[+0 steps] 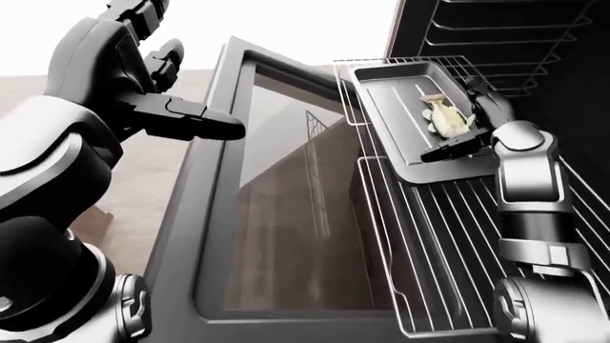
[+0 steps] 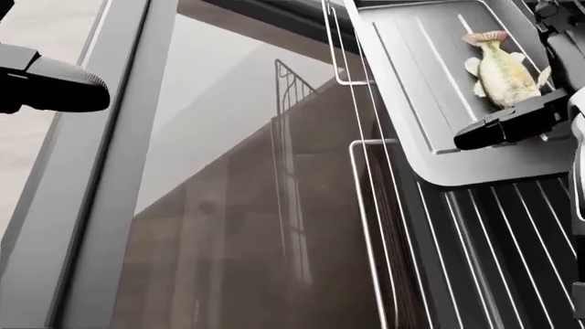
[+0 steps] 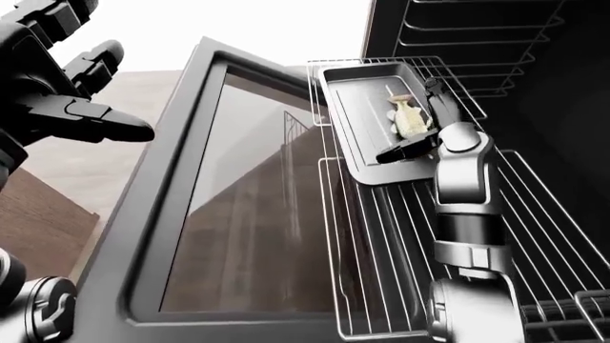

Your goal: Pick the fish from the oven and place it on the plate on the counter.

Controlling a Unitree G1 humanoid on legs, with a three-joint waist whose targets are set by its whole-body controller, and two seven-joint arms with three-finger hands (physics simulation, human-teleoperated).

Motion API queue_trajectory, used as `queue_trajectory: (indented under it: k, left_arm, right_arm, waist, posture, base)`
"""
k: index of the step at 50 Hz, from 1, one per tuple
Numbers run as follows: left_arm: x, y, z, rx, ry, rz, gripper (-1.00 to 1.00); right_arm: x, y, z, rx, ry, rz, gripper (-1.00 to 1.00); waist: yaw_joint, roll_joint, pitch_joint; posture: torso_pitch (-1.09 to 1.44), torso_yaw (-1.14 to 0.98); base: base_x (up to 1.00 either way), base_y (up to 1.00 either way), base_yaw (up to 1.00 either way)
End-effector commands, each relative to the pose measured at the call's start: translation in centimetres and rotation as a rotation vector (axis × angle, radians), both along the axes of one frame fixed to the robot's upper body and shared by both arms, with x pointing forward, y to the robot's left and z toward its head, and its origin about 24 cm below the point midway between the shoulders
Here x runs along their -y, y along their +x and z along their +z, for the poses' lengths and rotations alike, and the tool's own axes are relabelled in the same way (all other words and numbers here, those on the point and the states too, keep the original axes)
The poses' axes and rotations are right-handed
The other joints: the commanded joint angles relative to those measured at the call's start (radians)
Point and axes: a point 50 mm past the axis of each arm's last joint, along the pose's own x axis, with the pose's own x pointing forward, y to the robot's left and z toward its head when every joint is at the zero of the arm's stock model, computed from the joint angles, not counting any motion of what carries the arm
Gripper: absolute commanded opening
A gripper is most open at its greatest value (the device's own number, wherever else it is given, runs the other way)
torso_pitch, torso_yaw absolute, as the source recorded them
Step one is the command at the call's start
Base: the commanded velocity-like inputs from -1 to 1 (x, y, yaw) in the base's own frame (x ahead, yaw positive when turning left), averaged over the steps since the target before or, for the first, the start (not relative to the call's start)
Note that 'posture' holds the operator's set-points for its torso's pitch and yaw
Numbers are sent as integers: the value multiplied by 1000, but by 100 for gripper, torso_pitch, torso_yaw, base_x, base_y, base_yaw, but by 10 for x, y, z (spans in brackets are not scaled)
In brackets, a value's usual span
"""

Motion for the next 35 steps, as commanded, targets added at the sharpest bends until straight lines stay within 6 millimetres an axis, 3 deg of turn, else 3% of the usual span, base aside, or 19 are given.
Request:
queue_trajectory:
  k: [1,11,24,29,35]
  left_arm:
    - [-2,-6,13,79,-5,11,100]
    - [-1,-7,13,79,-4,7,100]
    - [0,-9,15,85,2,2,100]
    - [0,-10,15,87,6,2,100]
    - [2,-11,16,92,5,-4,100]
  right_arm:
    - [-2,-2,24,92,-34,11,80]
    - [2,1,15,71,-59,0,38]
    - [6,0,0,53,-177,-24,0]
    - [5,0,7,78,-202,-24,-21]
    - [1,-6,37,157,-186,-10,-42]
  waist:
    - [1,-2,-31]
    - [-1,4,5]
    - [-4,-7,21]
    - [-3,-8,23]
    - [-3,-6,28]
  posture:
    - [31,0]
    - [39,0]
    - [47,0]
    - [47,0]
    - [47,0]
  base:
    - [0,0,0]
    - [0,0,0]
    - [0,0,0]
    - [0,0,0]
    - [0,0,0]
